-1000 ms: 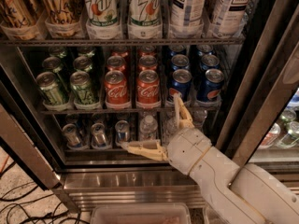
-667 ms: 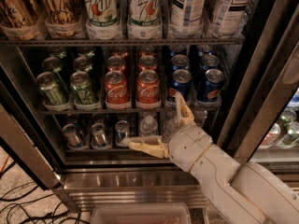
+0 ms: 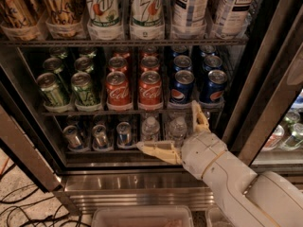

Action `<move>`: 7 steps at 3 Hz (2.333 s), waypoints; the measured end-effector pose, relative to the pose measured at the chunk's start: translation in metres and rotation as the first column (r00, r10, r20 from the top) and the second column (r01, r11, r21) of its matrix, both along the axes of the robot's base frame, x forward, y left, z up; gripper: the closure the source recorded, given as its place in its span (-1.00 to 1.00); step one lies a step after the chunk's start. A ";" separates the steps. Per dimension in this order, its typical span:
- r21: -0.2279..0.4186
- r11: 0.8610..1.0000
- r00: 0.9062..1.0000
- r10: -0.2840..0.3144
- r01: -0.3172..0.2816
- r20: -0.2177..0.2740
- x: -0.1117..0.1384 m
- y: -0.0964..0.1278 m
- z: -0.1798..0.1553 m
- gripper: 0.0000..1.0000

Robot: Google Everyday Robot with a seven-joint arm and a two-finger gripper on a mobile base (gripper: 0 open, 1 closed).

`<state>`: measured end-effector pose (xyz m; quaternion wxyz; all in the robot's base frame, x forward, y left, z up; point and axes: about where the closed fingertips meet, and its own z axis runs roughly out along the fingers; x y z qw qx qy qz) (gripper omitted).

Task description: Pick coke can from middle shelf of fridge

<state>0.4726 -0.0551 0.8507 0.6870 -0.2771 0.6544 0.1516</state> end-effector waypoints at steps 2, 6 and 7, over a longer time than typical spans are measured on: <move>0.001 1.000 1.000 0.015 -0.015 -0.002 -0.001 -0.003 -0.038 -1.00; 0.064 0.995 0.996 0.077 -0.079 0.035 0.019 0.008 -0.042 -1.00; 0.064 0.995 0.996 0.077 -0.079 0.035 0.019 0.008 -0.042 -1.00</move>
Offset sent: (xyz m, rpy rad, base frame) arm 0.0077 0.0175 -0.0762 0.0444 -0.0054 0.0364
